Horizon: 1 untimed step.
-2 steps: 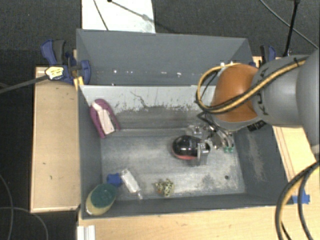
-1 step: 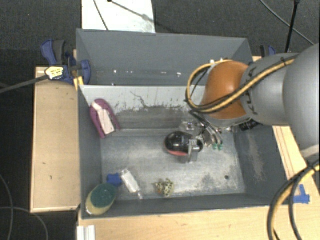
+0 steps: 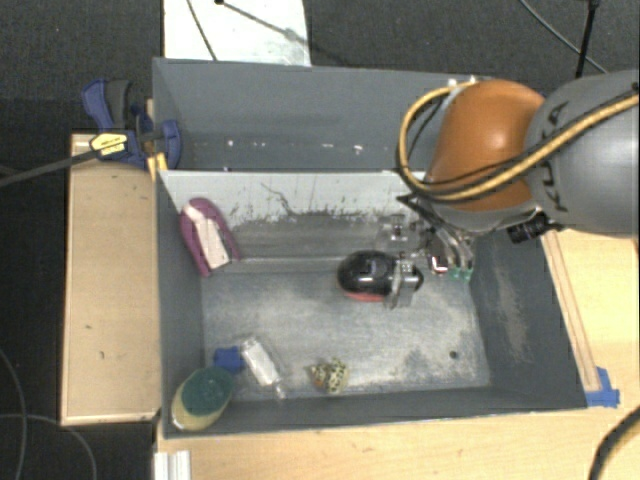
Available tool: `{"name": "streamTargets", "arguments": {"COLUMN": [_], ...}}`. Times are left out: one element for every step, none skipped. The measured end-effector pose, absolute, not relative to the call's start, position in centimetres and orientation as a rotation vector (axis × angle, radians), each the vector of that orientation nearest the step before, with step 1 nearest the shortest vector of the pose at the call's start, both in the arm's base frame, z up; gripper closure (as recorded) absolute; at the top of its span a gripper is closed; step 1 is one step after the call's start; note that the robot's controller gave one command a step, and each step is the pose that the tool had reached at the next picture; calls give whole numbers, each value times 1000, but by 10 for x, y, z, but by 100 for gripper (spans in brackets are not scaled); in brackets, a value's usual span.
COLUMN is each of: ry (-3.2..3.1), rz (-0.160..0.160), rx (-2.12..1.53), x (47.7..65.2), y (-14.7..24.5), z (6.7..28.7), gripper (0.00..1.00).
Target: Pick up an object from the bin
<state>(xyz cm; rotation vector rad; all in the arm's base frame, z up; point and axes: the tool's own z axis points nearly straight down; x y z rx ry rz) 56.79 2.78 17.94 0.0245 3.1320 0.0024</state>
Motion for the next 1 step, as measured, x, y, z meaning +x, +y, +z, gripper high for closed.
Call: {"name": "streamTargets", "arguments": {"ry": [3128], "rz": [-3], "rx": [-121], "x": [543], "y": [-17], "z": [318], "gripper": [100]}}
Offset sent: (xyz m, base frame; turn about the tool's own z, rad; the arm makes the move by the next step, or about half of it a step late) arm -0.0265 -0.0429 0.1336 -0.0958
